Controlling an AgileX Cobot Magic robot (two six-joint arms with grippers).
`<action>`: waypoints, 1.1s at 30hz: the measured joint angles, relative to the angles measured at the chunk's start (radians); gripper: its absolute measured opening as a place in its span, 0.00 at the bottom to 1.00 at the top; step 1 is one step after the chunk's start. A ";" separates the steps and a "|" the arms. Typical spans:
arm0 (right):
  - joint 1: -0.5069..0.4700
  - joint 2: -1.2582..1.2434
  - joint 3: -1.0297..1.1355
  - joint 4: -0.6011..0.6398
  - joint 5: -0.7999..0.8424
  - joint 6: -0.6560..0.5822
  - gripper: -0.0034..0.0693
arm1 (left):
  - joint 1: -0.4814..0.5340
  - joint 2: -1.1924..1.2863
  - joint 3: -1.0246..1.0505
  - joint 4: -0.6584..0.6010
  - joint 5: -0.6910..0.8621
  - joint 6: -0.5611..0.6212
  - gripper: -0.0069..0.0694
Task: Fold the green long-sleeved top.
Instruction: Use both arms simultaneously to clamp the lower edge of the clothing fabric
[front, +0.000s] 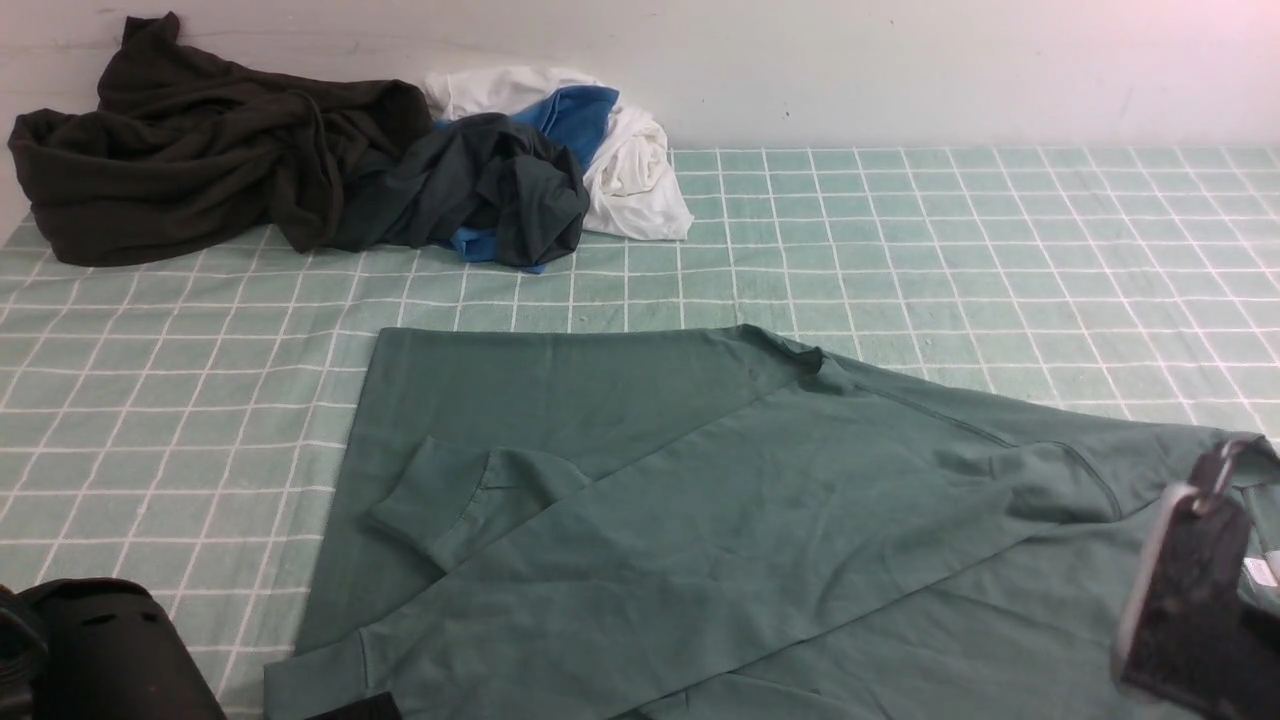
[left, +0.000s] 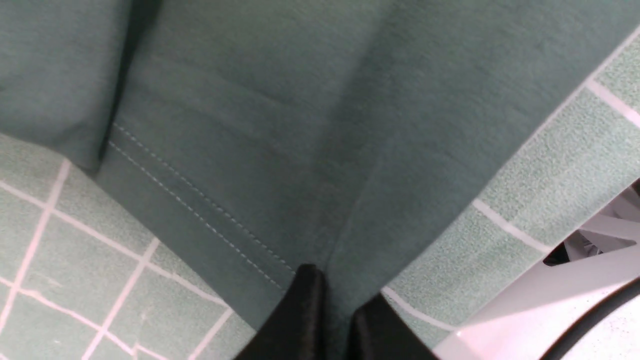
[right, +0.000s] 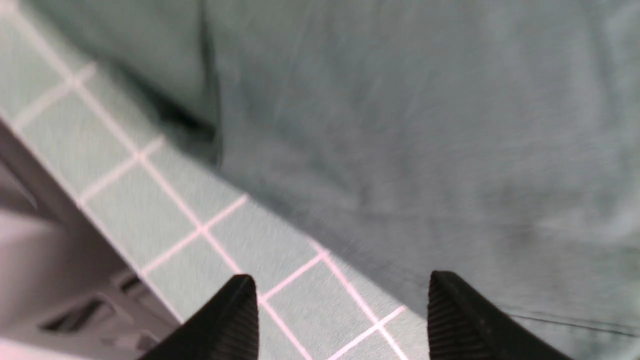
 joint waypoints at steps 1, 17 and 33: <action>0.001 0.000 0.043 0.002 -0.046 -0.043 0.68 | 0.000 -0.001 0.000 0.000 0.000 0.004 0.11; 0.001 0.127 0.295 -0.173 -0.417 -0.337 0.69 | 0.000 -0.001 0.000 0.000 -0.059 0.012 0.11; 0.001 0.228 0.266 -0.195 -0.486 -0.337 0.65 | 0.000 -0.001 0.000 0.000 -0.059 0.012 0.11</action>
